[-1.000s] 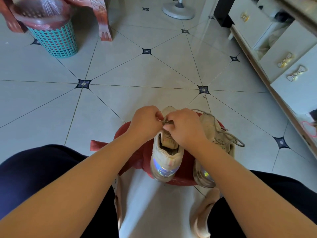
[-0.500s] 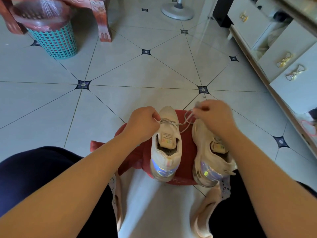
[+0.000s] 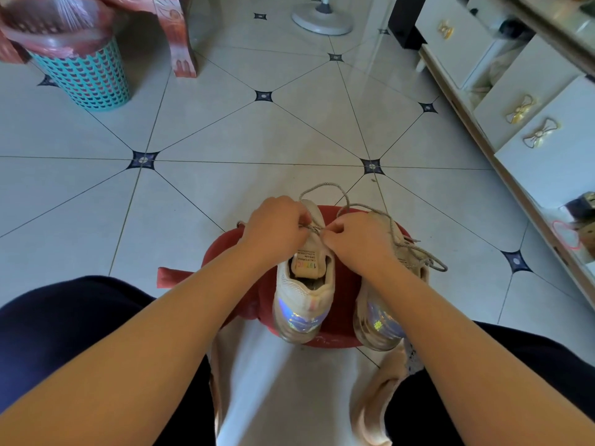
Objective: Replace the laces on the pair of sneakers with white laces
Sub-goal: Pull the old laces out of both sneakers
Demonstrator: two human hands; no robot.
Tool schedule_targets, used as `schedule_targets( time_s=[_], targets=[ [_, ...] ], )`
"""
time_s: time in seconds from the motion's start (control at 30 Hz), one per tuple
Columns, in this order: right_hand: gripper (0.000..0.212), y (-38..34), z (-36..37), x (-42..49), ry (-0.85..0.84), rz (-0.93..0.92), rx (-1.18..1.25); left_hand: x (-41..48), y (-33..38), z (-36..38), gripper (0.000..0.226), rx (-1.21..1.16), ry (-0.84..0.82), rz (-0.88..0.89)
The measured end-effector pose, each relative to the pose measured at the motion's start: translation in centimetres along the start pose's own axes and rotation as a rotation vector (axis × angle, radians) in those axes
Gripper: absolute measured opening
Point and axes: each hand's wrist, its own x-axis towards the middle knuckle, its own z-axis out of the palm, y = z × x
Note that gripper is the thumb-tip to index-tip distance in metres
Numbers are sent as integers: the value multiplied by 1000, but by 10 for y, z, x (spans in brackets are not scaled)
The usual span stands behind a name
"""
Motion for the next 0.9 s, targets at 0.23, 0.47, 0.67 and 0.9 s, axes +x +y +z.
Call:
schedule_targets(
  time_s=[0.23,0.47,0.67,0.9],
  targets=[
    [24,3,-2,-2,29,-19,57,8,5,3,18,203,17,97],
    [22,8,-12,-1,-18,49,84,9,-9,-19,21,211,138,-174],
    [24,-1,-12,-8,-16,-94,54,-2,-13,-32,11,45,56,-135],
    [20,-7,-9,-8,-18,-60,108,-2,4,-11,19,373,21,224]
  ],
)
